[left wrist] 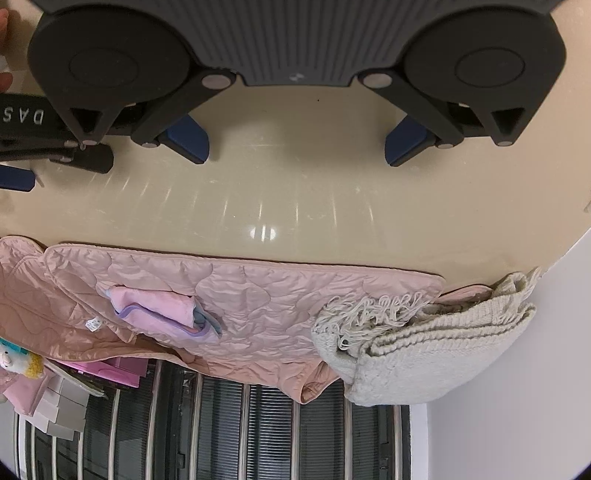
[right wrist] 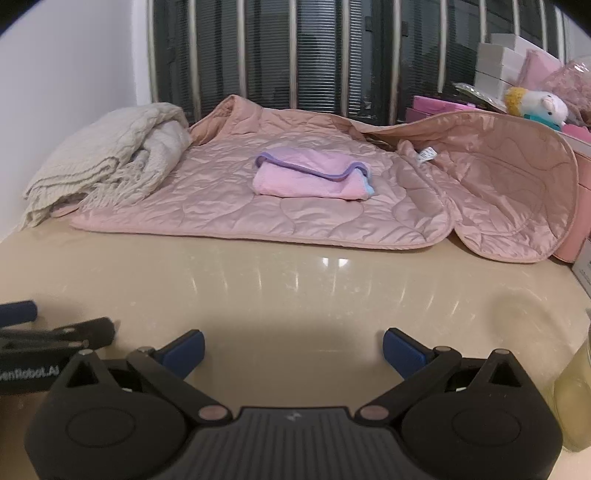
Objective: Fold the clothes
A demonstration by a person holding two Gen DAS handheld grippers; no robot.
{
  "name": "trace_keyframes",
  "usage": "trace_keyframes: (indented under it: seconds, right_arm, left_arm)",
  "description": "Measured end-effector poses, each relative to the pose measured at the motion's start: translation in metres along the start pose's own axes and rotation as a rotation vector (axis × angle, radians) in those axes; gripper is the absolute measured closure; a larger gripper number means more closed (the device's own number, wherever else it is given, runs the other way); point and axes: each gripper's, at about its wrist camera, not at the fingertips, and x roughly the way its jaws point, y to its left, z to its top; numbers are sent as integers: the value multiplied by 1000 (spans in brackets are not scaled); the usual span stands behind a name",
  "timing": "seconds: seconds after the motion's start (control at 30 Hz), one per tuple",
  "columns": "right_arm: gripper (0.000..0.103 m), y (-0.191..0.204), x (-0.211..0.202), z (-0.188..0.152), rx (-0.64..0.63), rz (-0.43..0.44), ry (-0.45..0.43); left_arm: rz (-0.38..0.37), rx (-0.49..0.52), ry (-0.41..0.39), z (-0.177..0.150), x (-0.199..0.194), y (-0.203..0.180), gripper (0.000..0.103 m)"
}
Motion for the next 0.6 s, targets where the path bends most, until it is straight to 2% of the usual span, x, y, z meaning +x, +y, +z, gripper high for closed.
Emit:
trace_keyframes:
  seconds: [0.2,0.43,0.6]
  right_arm:
    - [0,-2,2,2,-4,-1,6]
    - [0,-4,2,2,-50,48,10]
    - [0,-2,1,0,-25,13,5]
  left_arm:
    - [-21,21,0,-1,-1,-4,1]
    - [-19,14,1,-1,0,-3,0]
    - [-11,15,1,0,0,-5,1]
